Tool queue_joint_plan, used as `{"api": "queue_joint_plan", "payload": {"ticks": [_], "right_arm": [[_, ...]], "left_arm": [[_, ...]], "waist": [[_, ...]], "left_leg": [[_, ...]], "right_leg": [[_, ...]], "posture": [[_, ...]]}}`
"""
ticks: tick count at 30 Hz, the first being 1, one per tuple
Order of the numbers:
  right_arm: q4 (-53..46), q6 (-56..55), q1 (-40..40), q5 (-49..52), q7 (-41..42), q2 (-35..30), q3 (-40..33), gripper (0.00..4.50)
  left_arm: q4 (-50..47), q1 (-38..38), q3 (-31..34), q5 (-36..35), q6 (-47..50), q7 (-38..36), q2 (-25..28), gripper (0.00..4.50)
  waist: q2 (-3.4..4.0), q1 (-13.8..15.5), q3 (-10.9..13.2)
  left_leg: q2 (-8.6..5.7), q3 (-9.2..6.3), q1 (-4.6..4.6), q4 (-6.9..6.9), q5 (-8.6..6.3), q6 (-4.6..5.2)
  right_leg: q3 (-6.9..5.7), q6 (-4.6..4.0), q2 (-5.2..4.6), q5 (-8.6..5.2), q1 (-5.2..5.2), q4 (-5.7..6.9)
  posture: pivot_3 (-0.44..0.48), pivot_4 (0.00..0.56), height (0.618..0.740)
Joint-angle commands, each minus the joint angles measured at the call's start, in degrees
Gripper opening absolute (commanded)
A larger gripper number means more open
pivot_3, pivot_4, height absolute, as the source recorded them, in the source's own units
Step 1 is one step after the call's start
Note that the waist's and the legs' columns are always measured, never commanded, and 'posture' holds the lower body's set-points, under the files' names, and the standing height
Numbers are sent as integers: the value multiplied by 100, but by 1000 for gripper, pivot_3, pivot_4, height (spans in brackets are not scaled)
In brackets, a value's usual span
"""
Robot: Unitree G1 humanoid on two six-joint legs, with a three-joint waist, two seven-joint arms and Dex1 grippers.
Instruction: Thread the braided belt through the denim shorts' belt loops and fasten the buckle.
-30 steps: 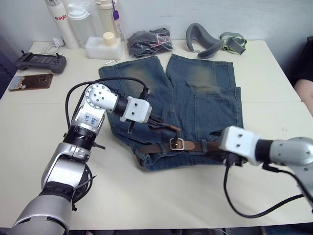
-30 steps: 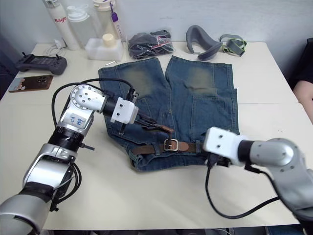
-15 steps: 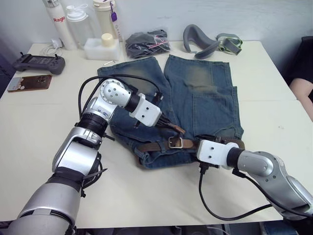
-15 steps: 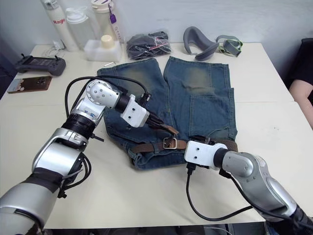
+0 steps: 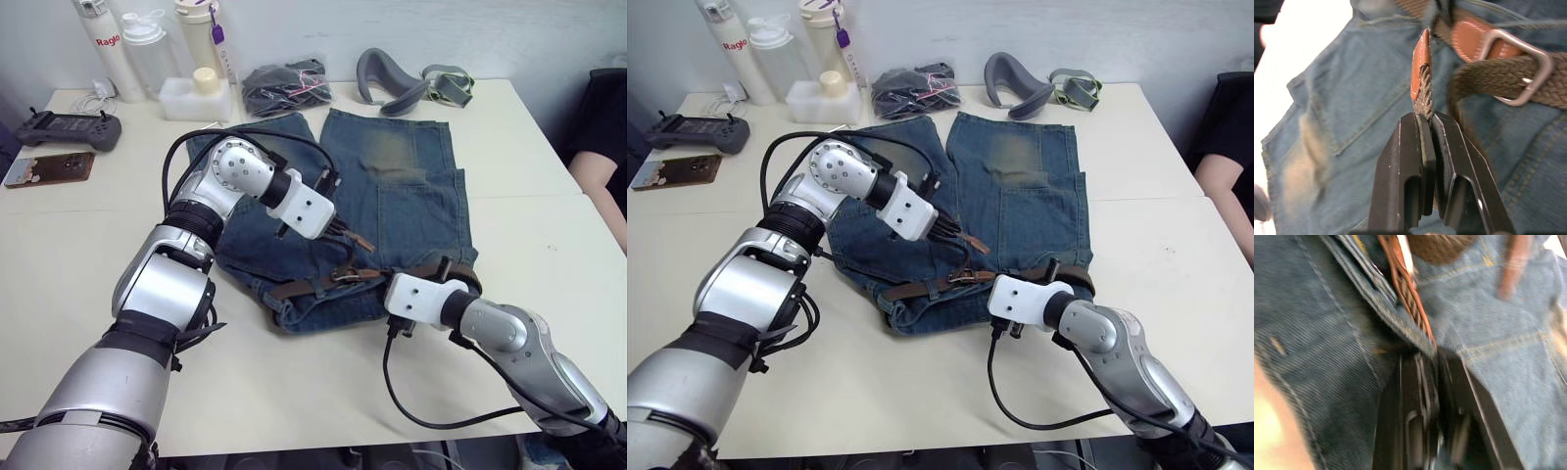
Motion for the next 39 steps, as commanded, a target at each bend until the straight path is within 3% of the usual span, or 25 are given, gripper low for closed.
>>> {"api": "queue_joint_plan", "payload": {"ticks": [1, 8, 18, 24, 28, 31, 39], "right_arm": [[-49, -35, -32, -23, -110, 112, -239, 51], [15, 466, -191, 35, -493, 677, -652, 51], [-61, 1001, -467, -59, -769, 994, -608, 51], [-200, 607, -15, -32, -362, 551, -385, 51], [-189, 107, 331, -9, -79, 107, -393, 1488], [-76, -410, 341, -355, -87, -243, -329, 2873], [254, -1076, -103, -621, -144, -104, -221, 2873]], "left_arm": [[62, -188, -14, 119, -87, 43, -7, 0], [177, -185, 71, 109, 86, -166, 88, 0], [156, -216, 161, 36, 211, -445, 56, 0], [161, -234, 254, -48, 392, -559, 42, 0], [143, -220, 281, -89, 471, -614, 51, 0], [122, -195, 295, -74, 493, -624, 51, 0], [67, -109, 310, -74, 536, -651, 69, 0]], "waist": [[0, 0, 0], [0, -3, 0], [0, -3, 0], [1, 2, -1], [0, -4, 0], [0, -33, -1], [-1, -31, -1]], "left_leg": [[-1, 0, 0, 2, 0, 0], [-1, 0, -2, 30, 0, 1], [-4, -3, -10, 47, -5, 10], [-5, -4, -11, 49, -5, 11], [-7, -3, -15, 53, -7, 15], [-7, 5, -9, 59, -7, 15], [-5, 17, 4, 59, -4, 11]], "right_leg": [[1, 0, 0, 0, 0, 3], [5, 0, -1, 0, -1, 31], [12, -1, -2, 0, -4, 71], [12, -1, -2, 0, -5, 74], [15, 0, -3, 1, -5, 74], [25, 3, -3, 2, -7, 76], [38, 2, -1, 2, -8, 83]], "posture": [[0, 150, 740], [0, 150, 740], [0, 150, 740], [0, 150, 740], [0, 150, 740], [0, 150, 740], [0, 150, 740]]}}
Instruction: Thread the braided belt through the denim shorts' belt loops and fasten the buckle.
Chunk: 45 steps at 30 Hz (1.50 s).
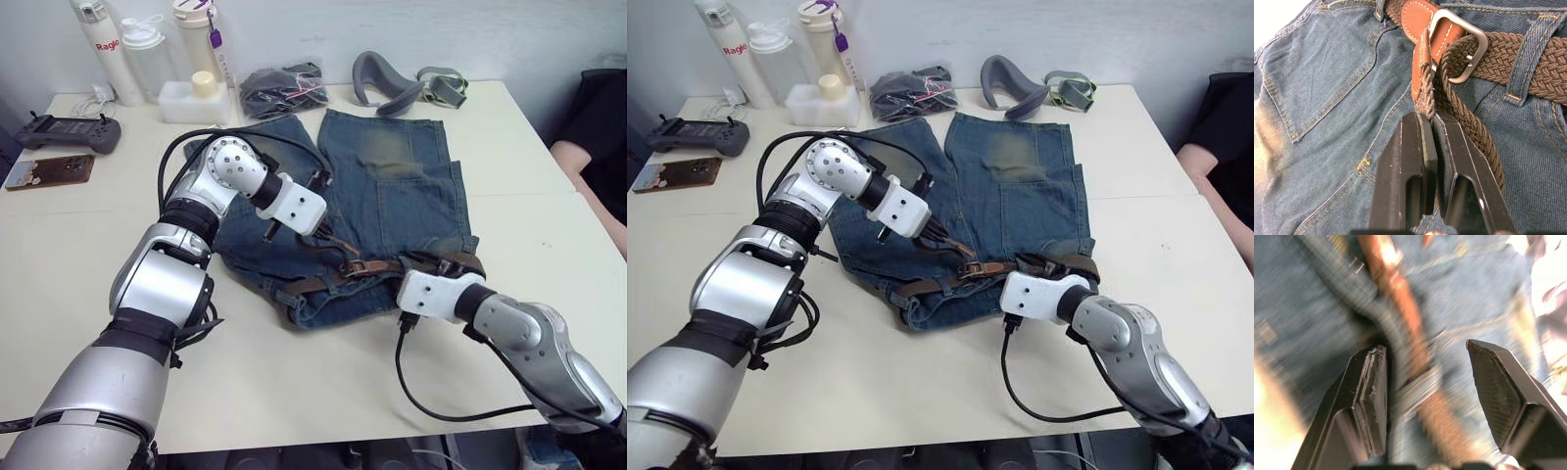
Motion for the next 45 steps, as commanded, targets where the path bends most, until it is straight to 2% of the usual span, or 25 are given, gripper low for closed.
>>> {"api": "queue_joint_plan", "payload": {"ticks": [1, 8, 9, 10, 14, 15, 26, 33, 36, 45], "right_arm": [[57, -234, -84, -150, -2, 94, 111, 2873], [343, -484, -191, -323, 58, 249, 325, 2873], [389, -518, -207, -343, 40, 275, 339, 2380], [424, -542, -220, -360, 28, 301, 352, 2134], [527, -658, -236, -378, 36, 387, 373, 300], [538, -670, -232, -376, 43, 403, 372, 18], [298, -462, -252, -462, -222, 618, -106, 18], [208, -296, -367, -490, -154, 674, -77, 18], [126, -195, -386, -453, -110, 753, 4, 18], [-16, -1, -293, -525, 27, 933, 179, 18]], "left_arm": [[-160, -41, 96, -98, 14, -36, 27, 0], [-147, -67, 43, -7, -2, 73, 26, 0], [-146, -69, 36, 1, -2, 89, 18, 0], [-146, -68, 28, 10, -6, 102, 14, 0], [-152, -43, 11, 20, -5, 117, -3, 0], [-156, -39, 8, 20, -6, 116, -5, 0], [-148, 38, -60, 123, 100, 101, 52, 0], [-171, -6, -66, 132, 155, 124, -18, 0], [-201, -1, -95, 246, 379, 406, -83, 0], [-1038, 508, -67, -21, 1110, 240, -423, 0]], "waist": [[0, 9, 0], [0, 14, 0], [0, 14, 0], [0, 14, 0], [0, 12, 0], [0, 10, 0], [0, 14, 0], [0, 14, 0], [0, 18, 0], [0, 15, -1]], "left_leg": [[0, 0, 0, 0, 0, 0], [-1, 4, 0, 9, -1, 2], [-1, 4, 1, 9, -1, 2], [-1, 4, 1, 9, -1, 2], [-1, 5, 0, 9, -1, 2], [-1, 5, 1, 9, -1, 2], [-1, 7, 1, 10, -1, 1], [-1, 7, 1, 13, -1, 1], [-1, 7, 1, 13, -1, 1], [-1, 7, 1, 15, -1, 1]], "right_leg": [[0, 0, 0, 0, 0, 4], [4, 0, -1, 0, 0, 24], [4, 0, -1, 0, 0, 25], [4, 0, -1, 0, 0, 25], [4, 0, -1, 0, 0, 27], [5, 0, -1, 0, 0, 27], [6, 0, -1, 0, -1, 31], [7, 0, -1, 0, -1, 32], [7, 0, -1, 0, -1, 33], [10, 0, -1, 0, -2, 37]], "posture": [[0, 150, 740], [0, 150, 740], [0, 150, 740], [0, 150, 740], [0, 150, 740], [0, 150, 740], [0, 150, 740], [0, 150, 740], [0, 150, 740], [0, 150, 740]]}}
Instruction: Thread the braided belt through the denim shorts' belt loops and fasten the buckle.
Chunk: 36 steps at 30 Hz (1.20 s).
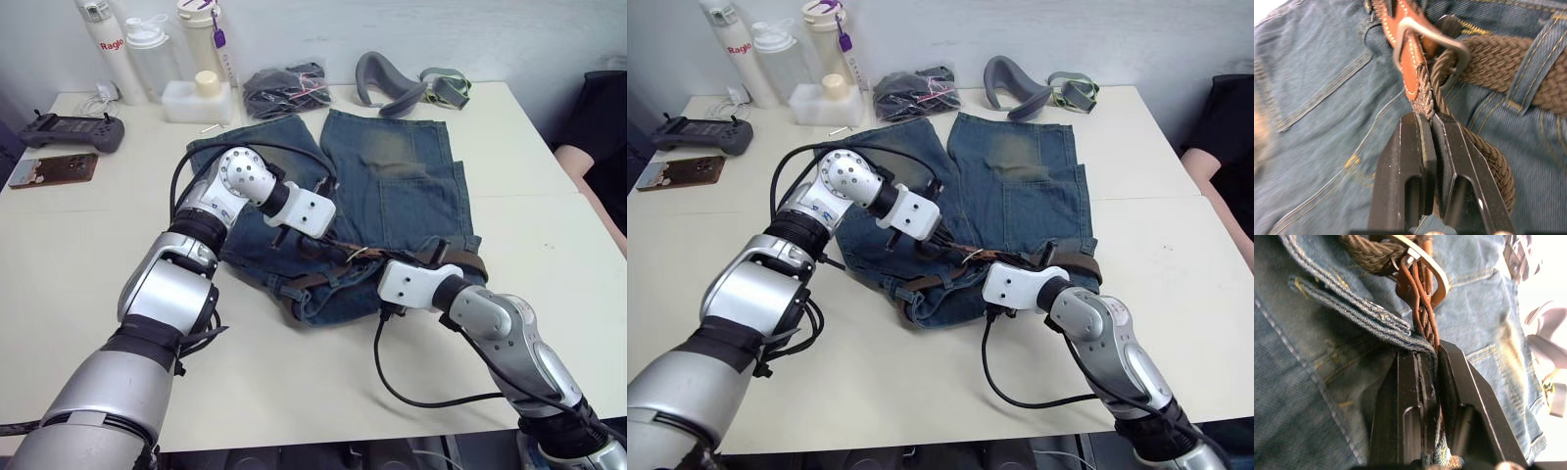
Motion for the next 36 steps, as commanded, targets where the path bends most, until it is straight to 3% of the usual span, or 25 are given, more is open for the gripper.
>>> {"api": "queue_joint_plan", "payload": {"ticks": [1, 19, 20, 22, 24, 27, 28, 36], "right_arm": [[-434, -59, -81, -19, -4, 76, -27, 18], [-781, 574, 96, 655, 521, 530, -90, 18], [-830, 638, 122, 734, 560, 547, -127, 960], [-972, 899, 224, 892, 688, 535, -185, 1727], [-1111, 1092, 437, 956, 824, 380, -222, 2766], [-1541, 1676, 1053, 1528, 974, 346, -877, 4195], [-1657, 1833, 1202, 1688, 1055, 271, -1069, 4487], [-2381, 2970, 1360, 3050, 1602, -355, -2887, 4487]], "left_arm": [[-526, 97, 4, -230, 246, -155, -222, 0], [-1560, 666, -196, -263, 1330, 70, -738, 0], [-1576, 672, -214, -254, 1369, 90, -741, 0], [-1608, 698, -246, -239, 1424, 110, -728, 0], [-1649, 734, -284, -210, 1494, 106, -701, 0], [-1666, 791, -337, -190, 1525, 62, -623, 0], [-1665, 799, -349, -189, 1528, 55, -606, 0], [-1648, 824, -414, -216, 1575, 55, -597, 0]], "waist": [[0, 0, 0], [-1, 0, -3], [-1, 0, -3], [-1, 1, -3], [2, 15, -5], [1, 37, -7], [1, 41, -7], [4, 21, -14]], "left_leg": [[0, 0, 0, 0, 0, 0], [0, 2, 5, 2, 0, 0], [-1, 3, 5, 3, 0, 0], [-1, 2, 6, 3, 0, 0], [-1, 2, 6, 3, 0, 0], [-6, -3, 5, 6, -2, 3], [-7, -5, 4, 6, -2, 3], [-6, -8, 22, 4, -4, 6]], "right_leg": [[0, 0, 0, 0, 0, 0], [8, 0, 0, 0, 1, 6], [10, 0, 0, 0, 1, 7], [10, 0, 0, 0, 1, 9], [11, 0, 0, 0, 1, 8], [11, 0, -2, 0, 4, 7], [11, 0, -2, 0, 5, 7], [19, -2, -3, -1, 13, 18]], "posture": [[0, 150, 740], [0, 150, 740], [0, 150, 740], [0, 150, 740], [0, 150, 740], [0, 150, 740], [0, 150, 740], [0, 150, 740]]}}
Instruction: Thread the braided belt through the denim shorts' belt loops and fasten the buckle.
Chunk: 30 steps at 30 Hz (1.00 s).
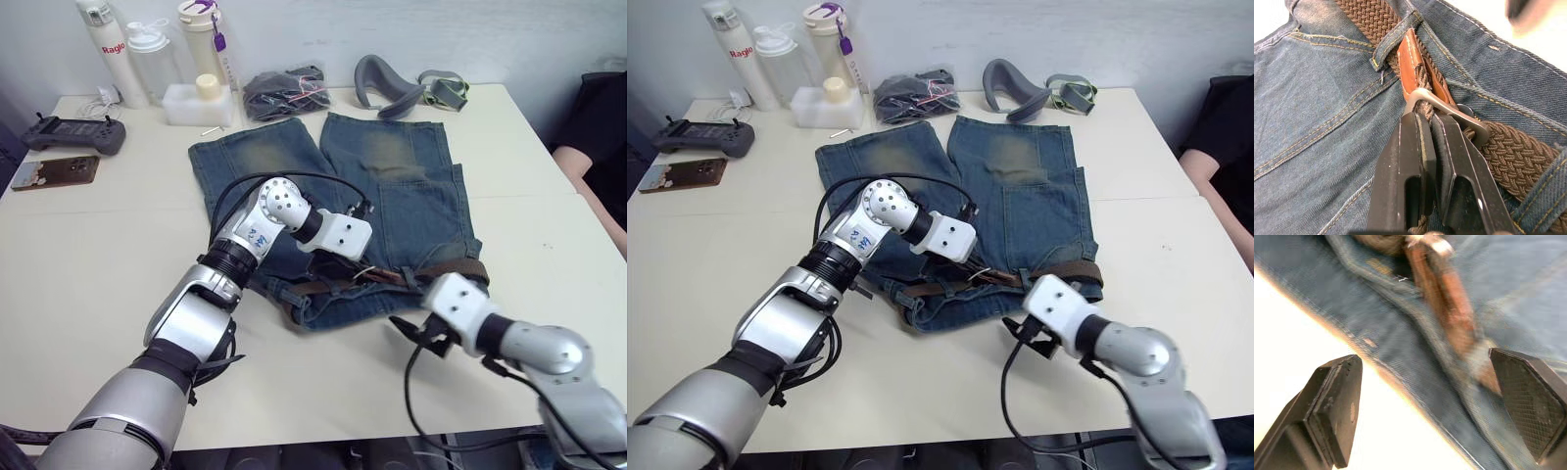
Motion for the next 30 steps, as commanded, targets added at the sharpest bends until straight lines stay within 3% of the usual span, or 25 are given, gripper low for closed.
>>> {"api": "queue_joint_plan", "payload": {"ticks": [1, 12, 20, 23, 30], "right_arm": [[-284, 155, -139, 395, 32, -286, -660, 4487], [1091, -1245, -957, -382, -799, -666, 799, 4487], [1458, -1481, -1246, -374, -965, -596, 1003, 4487], [1548, -1528, -1281, -374, -1009, -543, 1088, 3731], [1712, -1830, -1319, -419, -971, -588, 1350, 339]], "left_arm": [[-106, 54, -95, -27, 28, -75, -59, 0], [-316, 52, -46, -136, 265, -30, -148, 0], [-487, 139, -30, -161, 382, -20, -119, 0], [-527, 147, -13, -170, 417, 20, -127, 0], [-502, 59, 182, -363, 599, 150, -215, 0]], "waist": [[0, 1, 0], [-1, 0, 0], [0, 5, 0], [-1, -2, 0], [-1, 0, 0]], "left_leg": [[0, 0, 0, 1, 0, 0], [-7, 14, -3, 5, -2, 5], [-7, 13, -4, 5, -1, 5], [-7, 14, -4, 5, -1, 5], [-7, 14, -4, 5, -1, 5]], "right_leg": [[1, 0, 0, 0, 0, -1], [7, 0, -7, 0, -3, -1], [6, 1, -8, 0, -3, -1], [6, 1, -8, 0, -4, -1], [6, 1, -8, 0, -4, -1]], "posture": [[0, 150, 740], [0, 150, 740], [0, 150, 740], [0, 150, 740], [0, 150, 740]]}}
